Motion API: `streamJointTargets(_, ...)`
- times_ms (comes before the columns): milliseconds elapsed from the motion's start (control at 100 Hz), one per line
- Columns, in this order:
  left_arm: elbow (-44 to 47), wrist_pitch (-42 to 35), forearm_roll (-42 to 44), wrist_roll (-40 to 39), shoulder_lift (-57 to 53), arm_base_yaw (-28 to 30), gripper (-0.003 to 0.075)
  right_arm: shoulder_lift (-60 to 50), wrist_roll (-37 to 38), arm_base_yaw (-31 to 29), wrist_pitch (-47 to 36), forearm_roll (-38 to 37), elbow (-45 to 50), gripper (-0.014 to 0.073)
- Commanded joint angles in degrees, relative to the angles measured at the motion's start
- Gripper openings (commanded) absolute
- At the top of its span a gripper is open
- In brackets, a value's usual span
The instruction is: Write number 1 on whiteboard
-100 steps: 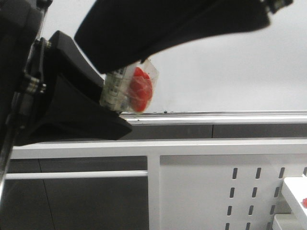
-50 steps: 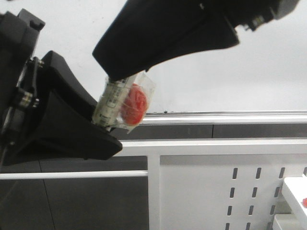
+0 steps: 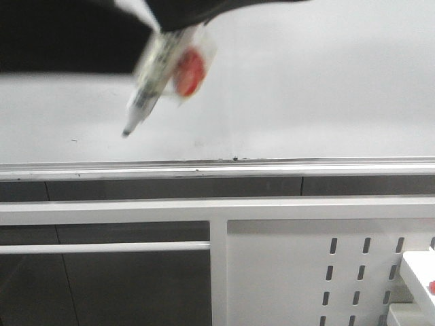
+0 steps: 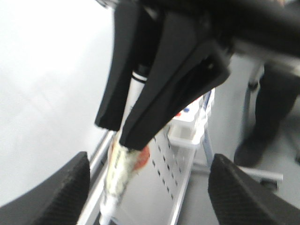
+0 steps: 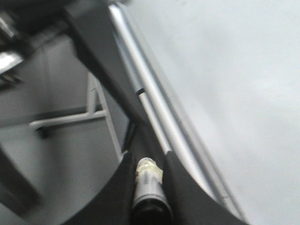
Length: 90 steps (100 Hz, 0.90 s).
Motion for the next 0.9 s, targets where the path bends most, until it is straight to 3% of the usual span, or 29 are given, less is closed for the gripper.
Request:
streamJointTargets(0, -1.9, -1.9, -2.9, 0.1, -5.9, -0.4, 0.0466, -3.0, 0.2, -0.1, -10.2, -1.1, 0.8, -0.0068)
streamJointTargets(140, 0.6, -3.5, -6.0, 0.1, -17.0, 2.1, 0.0351, -7.5, 0.2, -0.1, -23.6, -2.2, 7.7, -0.0068)
streamJointTargets(250, 4.7, -8.0, -10.9, 0.1, -26.0, 7.5, 0.0265, -9.6, 0.2, -0.1, -33.6, -3.0, 12.7, -0.0068)
streamJointTargets(450, 12.2, -11.0, -19.5, 0.1, -37.6, 17.6, -0.0020, -9.0, -6.7, -0.1, -34.2, -4.3, 14.1, -0.0069)
streamJointTargets(660, 13.8, -9.5, -21.7, 0.1, -40.3, 23.3, -0.0020, -6.1, -6.7, -0.1, -43.6, -6.0, 14.1, -0.0069)
streamJointTargets(890, 13.8, -7.8, -22.3, 0.1, -40.3, 24.0, -0.0020, -1.5, -7.1, -0.1, -48.4, -7.1, 14.1, -0.0069)
